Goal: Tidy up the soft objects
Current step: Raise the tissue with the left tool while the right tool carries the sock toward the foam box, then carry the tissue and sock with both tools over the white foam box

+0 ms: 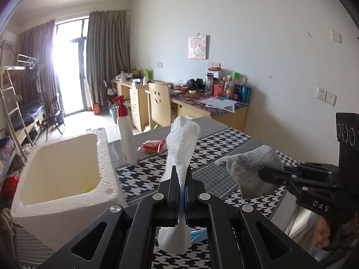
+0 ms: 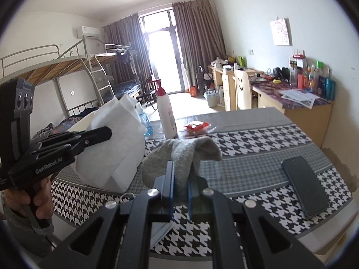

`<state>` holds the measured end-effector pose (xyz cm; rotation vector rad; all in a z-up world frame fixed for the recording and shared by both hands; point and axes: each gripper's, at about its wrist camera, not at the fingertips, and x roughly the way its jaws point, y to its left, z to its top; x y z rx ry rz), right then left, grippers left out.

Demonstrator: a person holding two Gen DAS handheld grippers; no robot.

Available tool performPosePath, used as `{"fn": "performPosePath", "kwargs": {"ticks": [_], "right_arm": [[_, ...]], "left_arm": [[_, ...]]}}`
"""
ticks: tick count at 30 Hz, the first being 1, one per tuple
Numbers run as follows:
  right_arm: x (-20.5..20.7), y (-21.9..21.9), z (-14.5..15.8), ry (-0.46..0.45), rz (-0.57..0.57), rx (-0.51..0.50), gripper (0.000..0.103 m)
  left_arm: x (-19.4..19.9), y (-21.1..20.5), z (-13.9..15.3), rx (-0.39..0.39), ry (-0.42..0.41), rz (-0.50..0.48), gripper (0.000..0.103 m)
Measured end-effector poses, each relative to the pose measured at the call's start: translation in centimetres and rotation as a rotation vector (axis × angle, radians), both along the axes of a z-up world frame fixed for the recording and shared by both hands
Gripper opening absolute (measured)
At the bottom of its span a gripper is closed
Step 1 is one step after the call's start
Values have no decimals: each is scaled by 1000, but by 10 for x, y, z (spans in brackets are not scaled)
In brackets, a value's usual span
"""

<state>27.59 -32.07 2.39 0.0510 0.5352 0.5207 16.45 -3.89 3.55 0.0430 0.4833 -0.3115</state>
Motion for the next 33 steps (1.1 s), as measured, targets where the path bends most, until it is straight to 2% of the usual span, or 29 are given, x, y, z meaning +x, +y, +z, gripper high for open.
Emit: {"fn": "performPosePath", "kwargs": {"ticks": [14, 33], "right_arm": [[4, 10, 12, -49, 21, 16, 12], [15, 31, 29, -104, 74, 37, 12]], "left_arm": [[-3, 17, 17, -28, -63, 45, 3], [0, 25, 28, -19, -108, 91, 3]]}}
